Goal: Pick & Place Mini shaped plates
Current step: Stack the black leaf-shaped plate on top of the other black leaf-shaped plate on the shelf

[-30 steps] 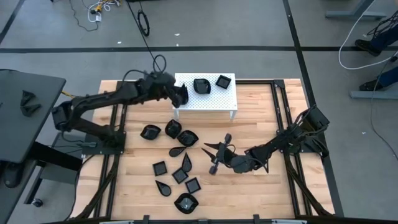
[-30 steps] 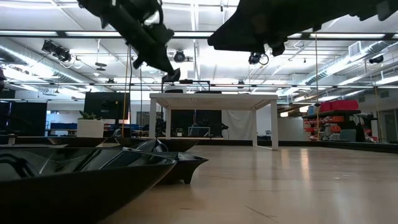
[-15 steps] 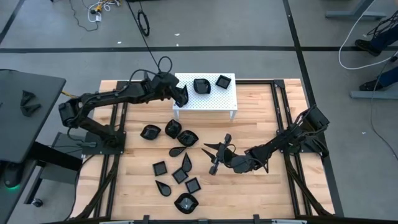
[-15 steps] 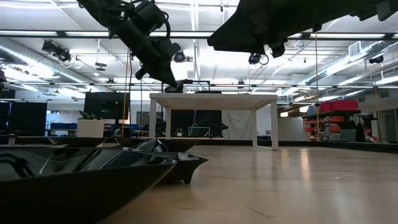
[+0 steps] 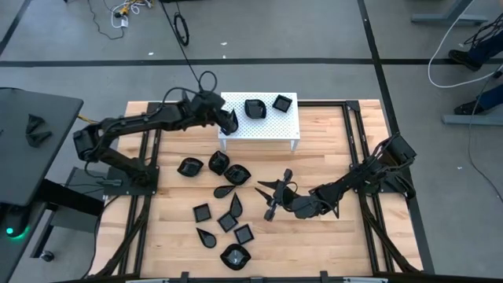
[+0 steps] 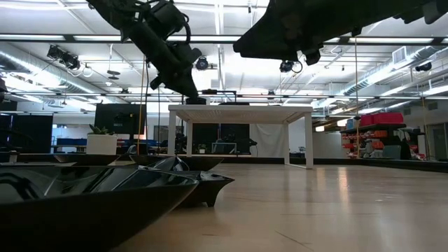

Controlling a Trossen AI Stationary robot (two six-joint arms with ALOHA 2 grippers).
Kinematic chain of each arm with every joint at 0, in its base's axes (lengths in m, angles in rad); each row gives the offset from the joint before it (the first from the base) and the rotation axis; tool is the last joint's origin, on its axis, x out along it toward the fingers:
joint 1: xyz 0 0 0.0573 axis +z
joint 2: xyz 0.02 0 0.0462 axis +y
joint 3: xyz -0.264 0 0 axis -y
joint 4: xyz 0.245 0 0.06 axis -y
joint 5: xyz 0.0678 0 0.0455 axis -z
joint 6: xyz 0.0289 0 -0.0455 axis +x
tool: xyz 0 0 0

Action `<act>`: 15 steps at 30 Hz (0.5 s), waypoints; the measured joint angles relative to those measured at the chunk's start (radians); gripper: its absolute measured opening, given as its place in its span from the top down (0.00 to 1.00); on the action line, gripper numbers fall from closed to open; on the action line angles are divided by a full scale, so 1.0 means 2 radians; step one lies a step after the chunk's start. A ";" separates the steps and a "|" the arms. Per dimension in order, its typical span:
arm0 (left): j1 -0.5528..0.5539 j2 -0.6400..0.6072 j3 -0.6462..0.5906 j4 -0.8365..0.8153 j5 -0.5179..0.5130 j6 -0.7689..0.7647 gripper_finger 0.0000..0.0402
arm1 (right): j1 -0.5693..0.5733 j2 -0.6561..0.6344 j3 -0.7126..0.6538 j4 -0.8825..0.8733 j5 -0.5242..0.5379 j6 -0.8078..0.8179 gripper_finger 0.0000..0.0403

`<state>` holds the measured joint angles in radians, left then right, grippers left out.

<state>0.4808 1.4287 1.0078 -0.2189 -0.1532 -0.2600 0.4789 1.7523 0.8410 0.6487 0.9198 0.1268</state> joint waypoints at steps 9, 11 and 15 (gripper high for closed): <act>-0.019 -0.031 0.098 -0.188 -0.001 -0.007 0.75 | 0.000 0.000 0.000 -0.005 -0.012 0.007 0.73; -0.041 -0.045 0.105 -0.229 -0.002 -0.007 0.76 | 0.000 0.000 0.000 -0.009 -0.012 0.008 0.73; -0.104 -0.069 0.085 -0.294 -0.032 -0.026 0.78 | 0.000 0.000 0.000 -0.015 -0.012 0.011 0.73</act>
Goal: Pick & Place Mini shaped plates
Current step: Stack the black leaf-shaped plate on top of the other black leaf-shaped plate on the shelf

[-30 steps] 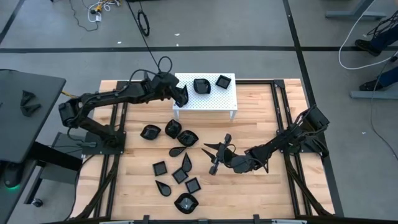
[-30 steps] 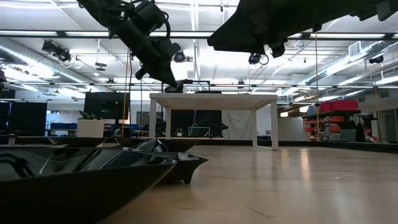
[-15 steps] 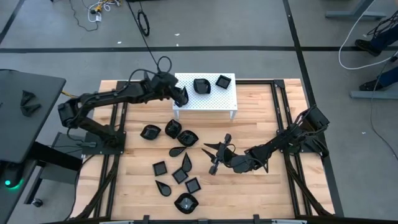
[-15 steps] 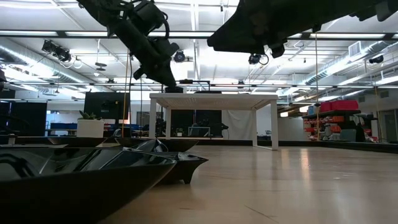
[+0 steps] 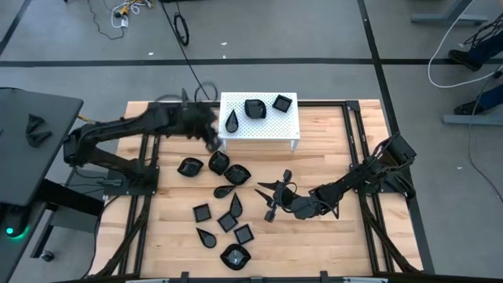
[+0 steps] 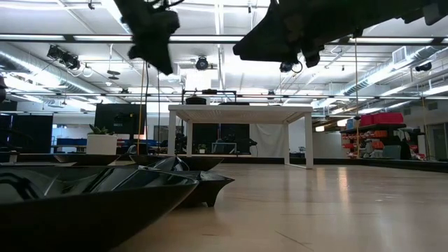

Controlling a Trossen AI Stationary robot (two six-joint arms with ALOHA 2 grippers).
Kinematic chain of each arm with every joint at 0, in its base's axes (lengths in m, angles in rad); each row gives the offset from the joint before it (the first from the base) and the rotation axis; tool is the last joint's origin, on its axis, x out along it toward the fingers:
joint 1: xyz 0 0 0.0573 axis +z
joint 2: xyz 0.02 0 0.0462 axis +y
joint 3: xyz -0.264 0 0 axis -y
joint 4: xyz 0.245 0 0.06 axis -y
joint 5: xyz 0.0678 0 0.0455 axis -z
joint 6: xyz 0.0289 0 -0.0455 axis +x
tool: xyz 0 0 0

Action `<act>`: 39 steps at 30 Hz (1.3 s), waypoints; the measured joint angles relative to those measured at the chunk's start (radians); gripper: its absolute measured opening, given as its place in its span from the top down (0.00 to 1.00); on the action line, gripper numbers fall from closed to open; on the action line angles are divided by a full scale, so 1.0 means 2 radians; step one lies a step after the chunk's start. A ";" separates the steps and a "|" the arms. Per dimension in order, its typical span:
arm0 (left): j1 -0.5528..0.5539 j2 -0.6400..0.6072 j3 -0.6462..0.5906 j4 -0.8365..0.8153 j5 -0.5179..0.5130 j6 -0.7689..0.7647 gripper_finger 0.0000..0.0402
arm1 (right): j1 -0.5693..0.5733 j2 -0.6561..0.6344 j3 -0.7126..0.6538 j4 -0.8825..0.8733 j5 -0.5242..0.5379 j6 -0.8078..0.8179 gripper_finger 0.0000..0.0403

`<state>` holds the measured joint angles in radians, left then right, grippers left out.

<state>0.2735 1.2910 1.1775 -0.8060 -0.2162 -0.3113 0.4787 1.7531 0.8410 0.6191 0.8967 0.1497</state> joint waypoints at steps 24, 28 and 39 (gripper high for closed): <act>-0.182 -0.069 -0.309 -0.061 -0.101 -0.444 0.53 | -0.003 0.000 0.000 -0.016 0.000 0.011 0.73; -0.157 -0.070 -0.327 -0.026 -0.095 -0.429 0.49 | -0.003 0.000 0.000 -0.016 0.000 0.015 0.73; -0.124 -0.072 -0.379 0.065 -0.050 -0.409 0.71 | -0.003 0.000 0.000 -0.017 0.000 0.017 0.73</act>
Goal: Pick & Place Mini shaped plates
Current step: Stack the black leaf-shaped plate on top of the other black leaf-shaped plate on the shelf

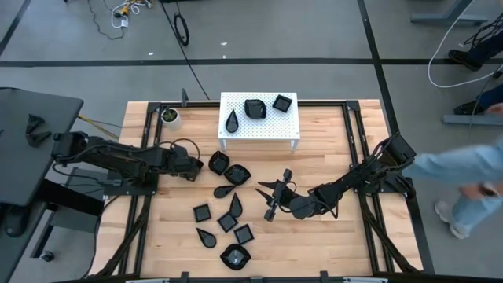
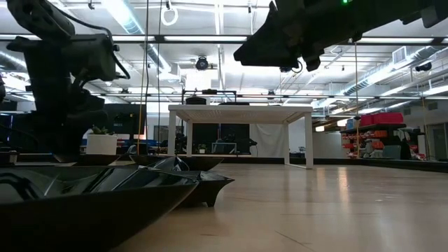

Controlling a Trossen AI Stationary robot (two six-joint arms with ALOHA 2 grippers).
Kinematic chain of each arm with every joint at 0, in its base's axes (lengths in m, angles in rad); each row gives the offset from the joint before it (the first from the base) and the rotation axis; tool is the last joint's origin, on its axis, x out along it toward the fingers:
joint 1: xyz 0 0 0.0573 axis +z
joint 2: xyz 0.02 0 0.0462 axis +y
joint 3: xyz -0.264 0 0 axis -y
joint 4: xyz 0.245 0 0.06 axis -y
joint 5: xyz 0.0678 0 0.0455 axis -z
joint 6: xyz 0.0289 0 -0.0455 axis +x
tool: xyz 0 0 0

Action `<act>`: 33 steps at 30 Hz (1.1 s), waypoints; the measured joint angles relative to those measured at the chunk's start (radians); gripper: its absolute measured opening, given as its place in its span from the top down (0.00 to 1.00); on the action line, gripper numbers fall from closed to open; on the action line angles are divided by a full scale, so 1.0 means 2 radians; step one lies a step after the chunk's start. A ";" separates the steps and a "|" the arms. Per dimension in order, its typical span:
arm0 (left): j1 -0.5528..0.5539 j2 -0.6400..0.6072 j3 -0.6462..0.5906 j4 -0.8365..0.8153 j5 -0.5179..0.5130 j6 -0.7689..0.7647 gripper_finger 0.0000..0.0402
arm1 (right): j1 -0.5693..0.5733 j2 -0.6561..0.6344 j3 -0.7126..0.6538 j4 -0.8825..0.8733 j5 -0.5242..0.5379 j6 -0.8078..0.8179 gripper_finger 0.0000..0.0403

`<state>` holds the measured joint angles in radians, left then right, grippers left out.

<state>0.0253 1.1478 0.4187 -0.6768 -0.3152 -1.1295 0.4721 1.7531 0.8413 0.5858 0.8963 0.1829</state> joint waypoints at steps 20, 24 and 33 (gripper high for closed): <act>-0.109 -0.087 0.100 0.037 0.087 0.118 0.98 | -0.022 -0.047 0.016 -0.028 -0.197 0.016 0.73; -0.146 -0.052 0.110 0.119 0.070 0.136 0.99 | -0.042 -0.049 0.054 -0.102 -0.263 0.029 0.70; -0.169 0.065 0.143 0.226 0.037 0.144 0.98 | -0.080 -0.017 0.107 -0.202 -0.309 0.057 0.51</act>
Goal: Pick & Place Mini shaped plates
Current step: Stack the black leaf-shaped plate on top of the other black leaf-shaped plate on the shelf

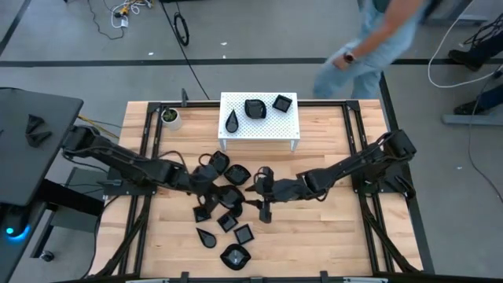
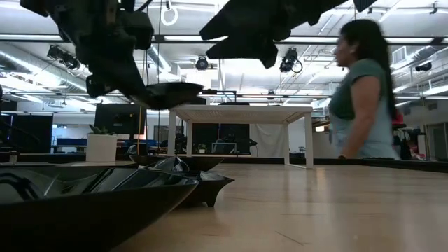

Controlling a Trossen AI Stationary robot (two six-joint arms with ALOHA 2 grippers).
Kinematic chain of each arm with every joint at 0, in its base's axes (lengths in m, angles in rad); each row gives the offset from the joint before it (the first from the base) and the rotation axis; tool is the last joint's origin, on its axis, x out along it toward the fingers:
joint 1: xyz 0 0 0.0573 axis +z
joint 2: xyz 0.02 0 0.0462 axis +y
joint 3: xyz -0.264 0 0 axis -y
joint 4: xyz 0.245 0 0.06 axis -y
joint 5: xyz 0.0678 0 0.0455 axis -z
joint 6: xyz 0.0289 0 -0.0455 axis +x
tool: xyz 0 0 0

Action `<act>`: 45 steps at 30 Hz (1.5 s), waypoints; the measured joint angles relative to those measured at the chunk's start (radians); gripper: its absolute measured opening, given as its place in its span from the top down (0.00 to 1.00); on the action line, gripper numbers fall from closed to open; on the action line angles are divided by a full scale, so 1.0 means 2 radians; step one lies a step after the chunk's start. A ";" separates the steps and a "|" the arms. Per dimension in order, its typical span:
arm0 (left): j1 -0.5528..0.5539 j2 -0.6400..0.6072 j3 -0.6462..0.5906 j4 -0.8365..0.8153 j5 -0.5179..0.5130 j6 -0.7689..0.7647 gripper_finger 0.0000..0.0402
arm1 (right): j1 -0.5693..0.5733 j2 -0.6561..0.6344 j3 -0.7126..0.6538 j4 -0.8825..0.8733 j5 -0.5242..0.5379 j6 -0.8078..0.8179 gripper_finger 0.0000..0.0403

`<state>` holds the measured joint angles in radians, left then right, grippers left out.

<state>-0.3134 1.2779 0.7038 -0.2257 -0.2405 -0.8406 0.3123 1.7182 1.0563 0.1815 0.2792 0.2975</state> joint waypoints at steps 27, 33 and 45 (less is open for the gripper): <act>-0.001 0.041 0.034 0.064 -0.019 0.051 0.91 | -0.014 0.044 0.000 0.028 0.056 -0.024 0.94; 0.015 0.031 0.044 0.064 0.026 0.104 0.75 | -0.013 0.043 0.000 0.020 0.062 -0.014 0.97; -0.018 -0.020 0.136 -0.059 -0.109 0.152 0.59 | -0.136 -0.085 0.000 -0.051 0.072 0.014 0.99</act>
<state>-0.3503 1.2382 0.9760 -0.3432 -0.4591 -0.5368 0.0396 1.5475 1.0553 0.0796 0.4238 0.3248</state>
